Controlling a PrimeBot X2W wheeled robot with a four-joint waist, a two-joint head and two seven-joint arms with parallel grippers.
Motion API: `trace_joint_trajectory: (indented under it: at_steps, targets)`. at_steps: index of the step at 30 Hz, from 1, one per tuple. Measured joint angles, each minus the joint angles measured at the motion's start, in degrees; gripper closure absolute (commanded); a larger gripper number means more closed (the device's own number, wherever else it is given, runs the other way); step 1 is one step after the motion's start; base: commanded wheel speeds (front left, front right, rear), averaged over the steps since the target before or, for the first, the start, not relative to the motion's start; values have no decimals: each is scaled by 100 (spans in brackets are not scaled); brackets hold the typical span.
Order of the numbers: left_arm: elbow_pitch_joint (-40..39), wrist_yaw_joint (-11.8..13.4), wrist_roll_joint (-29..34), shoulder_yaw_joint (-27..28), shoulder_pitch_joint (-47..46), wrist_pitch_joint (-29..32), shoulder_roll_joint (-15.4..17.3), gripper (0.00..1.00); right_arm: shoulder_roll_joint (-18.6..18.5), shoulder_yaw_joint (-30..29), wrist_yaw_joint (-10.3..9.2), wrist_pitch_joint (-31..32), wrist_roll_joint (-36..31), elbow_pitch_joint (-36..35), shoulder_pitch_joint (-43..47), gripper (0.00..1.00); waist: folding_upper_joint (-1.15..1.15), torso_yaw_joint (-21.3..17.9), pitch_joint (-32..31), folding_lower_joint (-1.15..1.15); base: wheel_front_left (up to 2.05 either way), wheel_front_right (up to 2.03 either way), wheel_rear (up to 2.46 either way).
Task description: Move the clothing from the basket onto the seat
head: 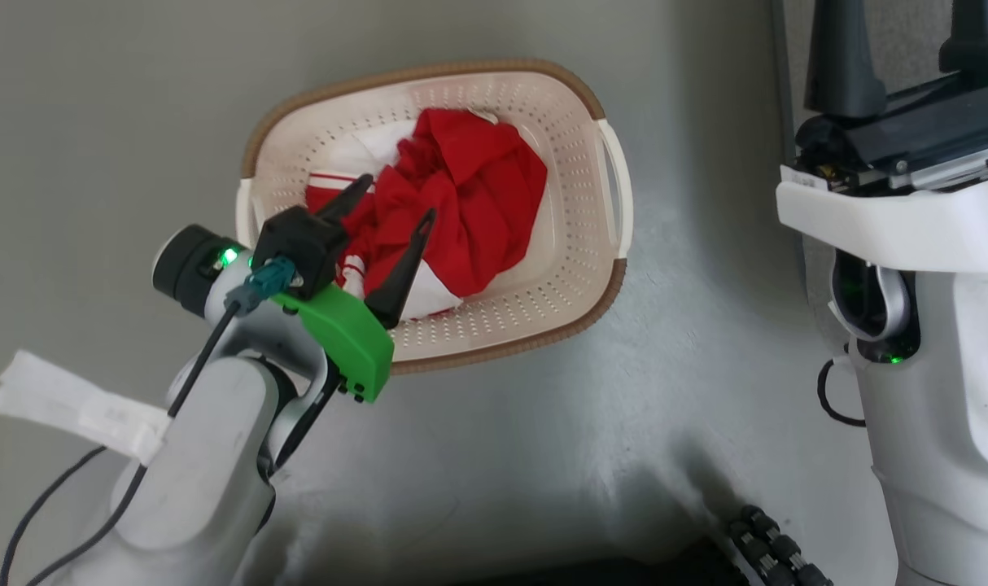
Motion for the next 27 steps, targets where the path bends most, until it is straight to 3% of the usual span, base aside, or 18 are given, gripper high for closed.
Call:
trace_joint_trajectory:
  at_steps: [13, 27]
  targets:
    - [491, -23, -13, -85, -471, 537, 98, 0, 42, -19, -59, 0, 97, -135, -539, 0, 0, -419, 949, 0, 0, 0, 0]
    - [866, -24, -133, 151, -664, 713, 256, 0, 59, 88, -164, 0, 345, -111, -675, 0, 0, -860, 1376, 0, 0, 0, 0]
